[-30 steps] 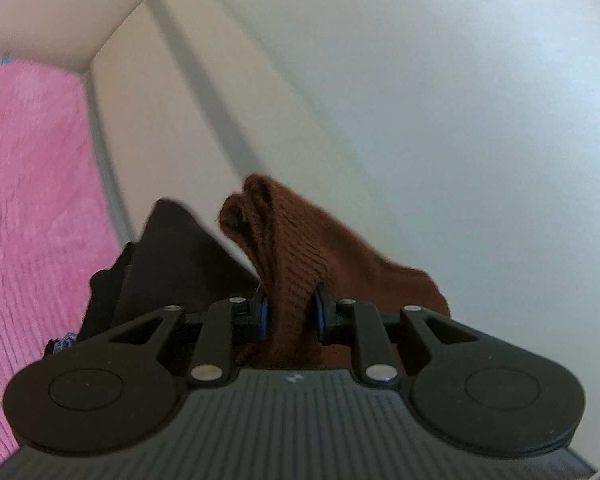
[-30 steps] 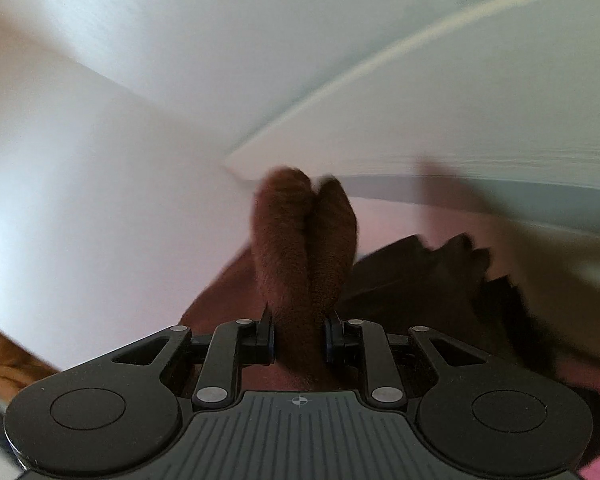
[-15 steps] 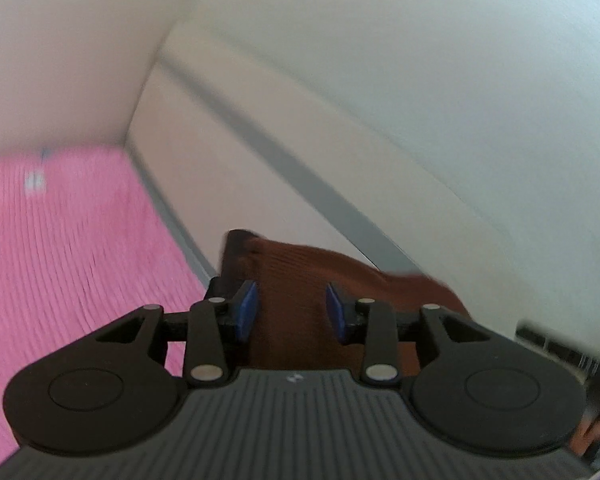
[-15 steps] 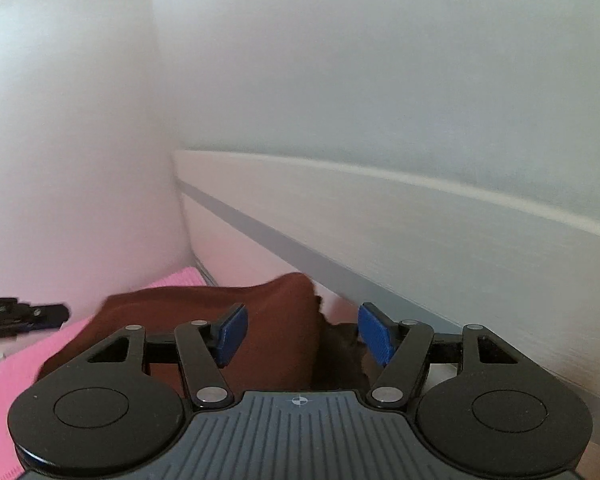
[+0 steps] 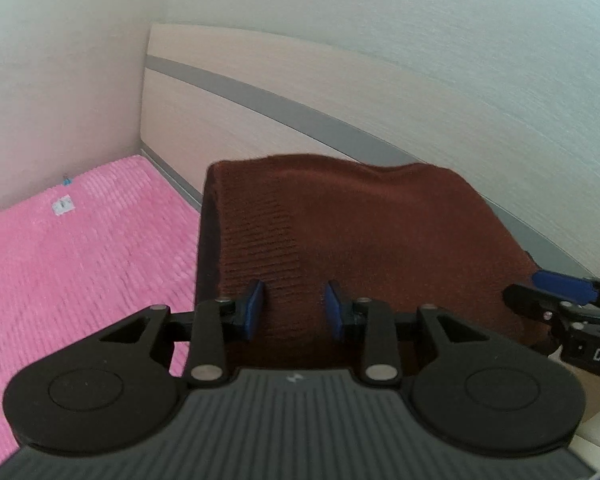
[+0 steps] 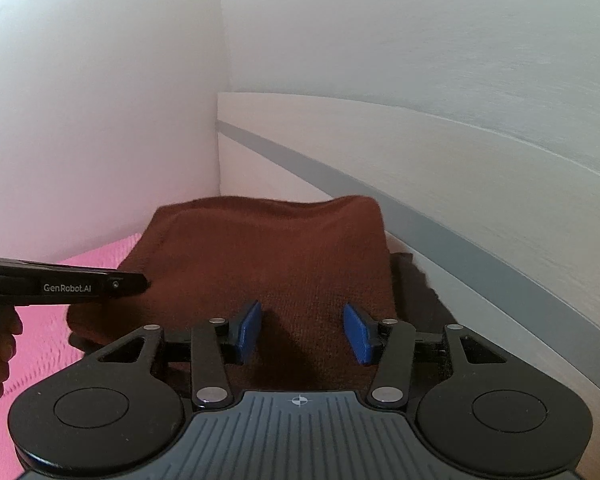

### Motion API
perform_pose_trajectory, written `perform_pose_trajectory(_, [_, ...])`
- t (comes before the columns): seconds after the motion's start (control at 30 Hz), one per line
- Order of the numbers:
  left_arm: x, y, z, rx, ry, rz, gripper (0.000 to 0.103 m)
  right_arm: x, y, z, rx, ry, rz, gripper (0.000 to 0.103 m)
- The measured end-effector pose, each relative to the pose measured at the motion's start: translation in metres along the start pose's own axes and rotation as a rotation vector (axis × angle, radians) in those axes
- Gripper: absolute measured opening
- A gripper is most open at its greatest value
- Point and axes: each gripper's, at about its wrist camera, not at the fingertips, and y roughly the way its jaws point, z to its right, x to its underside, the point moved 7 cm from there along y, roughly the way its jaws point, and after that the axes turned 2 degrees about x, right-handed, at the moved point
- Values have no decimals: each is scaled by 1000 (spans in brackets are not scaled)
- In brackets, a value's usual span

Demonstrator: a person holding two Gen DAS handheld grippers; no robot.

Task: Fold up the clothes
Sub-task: 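Lower the vest onto the top of the clothes stack and open both tools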

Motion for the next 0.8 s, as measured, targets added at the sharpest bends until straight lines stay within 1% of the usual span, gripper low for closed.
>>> perform_pose_trajectory(0.07, [-1, -13, 3, -22, 2, -2, 29, 1, -13, 0, 1, 21, -29, 51])
perform_pose_trajectory(0.13, [-3, -23, 4, -44, -6, -9, 29, 5, -25, -1, 11, 41, -60, 66])
perform_pose_trajectory(0.17, [-3, -33, 7, -53, -12, -14, 30, 7, -31, -1, 17, 49, -67, 75])
perform_pose_trajectory(0.23, [1, -50, 9, -71, -25, -24, 31, 3, -43, -4, 27, 55, -73, 75])
perform_pose_trajectory(0.27, [4, -67, 12, -76, -32, -28, 32, 2, -48, -5, 31, 57, -80, 75])
perform_pose_trajectory(0.33, [11, -88, 17, -82, -38, -40, 37, 2, -58, -7, 35, 67, -101, 75])
perform_pose_trajectory(0.43, [20, -114, 24, -84, -45, -56, 38, 2, -80, -9, 37, 88, -109, 76])
perform_pose_trajectory(0.53, [26, -133, 26, -96, -42, -56, 40, 3, -92, -13, 43, 98, -120, 77])
perform_pose_trajectory(0.63, [33, -150, 28, -106, -36, -60, 41, 4, -103, -18, 53, 92, -123, 91])
perform_pose_trajectory(0.8, [42, -175, 31, -133, -18, -51, 42, 9, -119, -29, 42, 88, -132, 91])
